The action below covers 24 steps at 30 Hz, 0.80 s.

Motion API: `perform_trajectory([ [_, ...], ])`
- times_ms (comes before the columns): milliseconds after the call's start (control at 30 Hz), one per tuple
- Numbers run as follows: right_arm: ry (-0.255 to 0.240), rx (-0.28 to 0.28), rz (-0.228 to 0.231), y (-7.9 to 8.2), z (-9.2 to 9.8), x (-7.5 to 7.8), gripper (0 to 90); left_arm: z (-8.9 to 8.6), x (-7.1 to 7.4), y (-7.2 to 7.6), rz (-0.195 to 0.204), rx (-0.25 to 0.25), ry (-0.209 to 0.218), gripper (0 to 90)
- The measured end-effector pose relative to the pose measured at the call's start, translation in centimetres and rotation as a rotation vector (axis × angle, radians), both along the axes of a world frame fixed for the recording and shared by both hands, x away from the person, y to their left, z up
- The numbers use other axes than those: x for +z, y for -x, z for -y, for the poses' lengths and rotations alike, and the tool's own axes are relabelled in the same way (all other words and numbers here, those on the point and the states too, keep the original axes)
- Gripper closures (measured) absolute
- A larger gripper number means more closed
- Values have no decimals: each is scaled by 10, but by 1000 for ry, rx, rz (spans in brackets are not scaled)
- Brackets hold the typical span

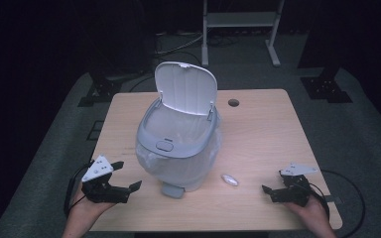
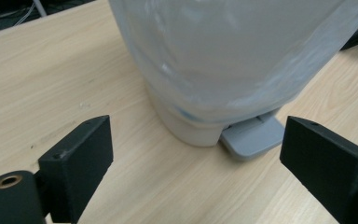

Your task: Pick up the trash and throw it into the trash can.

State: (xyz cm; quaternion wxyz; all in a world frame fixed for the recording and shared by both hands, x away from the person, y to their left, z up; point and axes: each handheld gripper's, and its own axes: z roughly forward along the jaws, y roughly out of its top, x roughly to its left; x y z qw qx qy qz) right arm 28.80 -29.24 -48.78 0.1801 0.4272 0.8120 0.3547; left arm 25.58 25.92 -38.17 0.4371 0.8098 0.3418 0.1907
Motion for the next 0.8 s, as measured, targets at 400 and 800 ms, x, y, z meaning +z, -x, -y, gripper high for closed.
perform_trajectory([
  [400,0,0,-1,0,0,0,93,-5,-37,-2,-15,34,-58,12],
  [800,-2,-1,0,0,0,0,93,-6,-64,-8,-60,54,-109,12],
])
